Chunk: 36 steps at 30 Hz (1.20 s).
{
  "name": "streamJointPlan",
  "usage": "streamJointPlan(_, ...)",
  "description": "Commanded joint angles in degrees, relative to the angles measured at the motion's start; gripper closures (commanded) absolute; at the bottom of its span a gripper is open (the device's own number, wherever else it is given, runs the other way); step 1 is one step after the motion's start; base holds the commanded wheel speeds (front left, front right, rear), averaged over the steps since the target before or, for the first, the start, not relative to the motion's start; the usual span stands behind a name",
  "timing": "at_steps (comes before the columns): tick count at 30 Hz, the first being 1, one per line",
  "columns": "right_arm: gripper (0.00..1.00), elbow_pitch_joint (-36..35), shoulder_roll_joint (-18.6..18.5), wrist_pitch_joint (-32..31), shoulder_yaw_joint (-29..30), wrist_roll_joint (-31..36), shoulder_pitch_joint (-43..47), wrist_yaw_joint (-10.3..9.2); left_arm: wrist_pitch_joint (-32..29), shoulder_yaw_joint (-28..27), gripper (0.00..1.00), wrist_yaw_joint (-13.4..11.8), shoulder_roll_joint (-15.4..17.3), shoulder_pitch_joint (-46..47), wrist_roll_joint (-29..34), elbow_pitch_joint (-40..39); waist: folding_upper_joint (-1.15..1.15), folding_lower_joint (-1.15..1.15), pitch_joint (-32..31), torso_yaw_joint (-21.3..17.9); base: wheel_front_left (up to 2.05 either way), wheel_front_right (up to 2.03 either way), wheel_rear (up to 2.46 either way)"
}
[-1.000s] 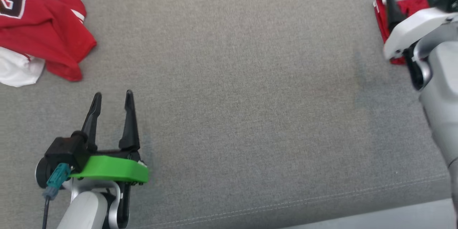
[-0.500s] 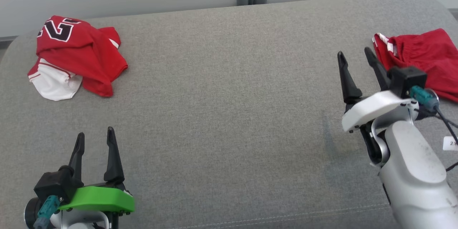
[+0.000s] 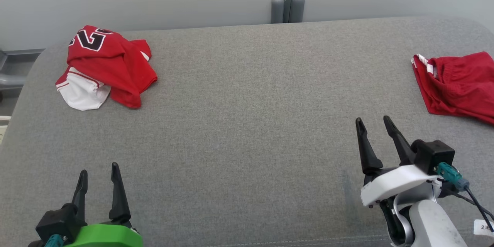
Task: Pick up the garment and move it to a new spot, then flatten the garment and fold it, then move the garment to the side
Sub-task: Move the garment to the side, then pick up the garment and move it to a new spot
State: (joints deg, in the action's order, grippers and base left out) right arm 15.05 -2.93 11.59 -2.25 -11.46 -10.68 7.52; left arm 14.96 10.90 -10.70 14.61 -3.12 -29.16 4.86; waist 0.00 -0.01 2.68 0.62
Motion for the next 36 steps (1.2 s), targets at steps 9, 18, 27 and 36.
streamJointPlan(9, 0.0, -4.1, -0.1, -1.9, -1.3, -3.6, 5.1, -0.06, 0.3, 0.3, 0.0, -0.3, -0.2, -1.4, 1.3, 0.3, 0.0, 0.01, -1.0, -0.4, 0.0, 0.0, 0.0)
streamJointPlan(18, 0.0, -5.0, -0.1, -2.4, -1.6, -4.0, 5.8, -0.06, 0.3, 0.8, 0.0, 0.6, -0.2, -1.2, 1.3, 0.9, 0.0, 0.01, -1.6, -0.5, 0.0, 0.0, 0.0)
streamJointPlan(27, 0.0, -5.3, -0.1, -2.5, -1.4, -3.9, 6.1, -0.06, 0.2, 1.4, 0.0, 0.7, -0.1, -0.6, 1.1, 1.4, 0.0, 0.01, -1.7, 0.3, 0.0, 0.0, 0.0)
streamJointPlan(36, 0.0, -5.8, 0.0, -2.7, -1.2, -3.5, 6.4, -0.05, 0.0, 1.3, 0.0, 0.3, 0.3, 0.1, 1.2, 1.5, 0.0, 0.01, -1.9, 6.2, 0.0, 0.0, 0.0)
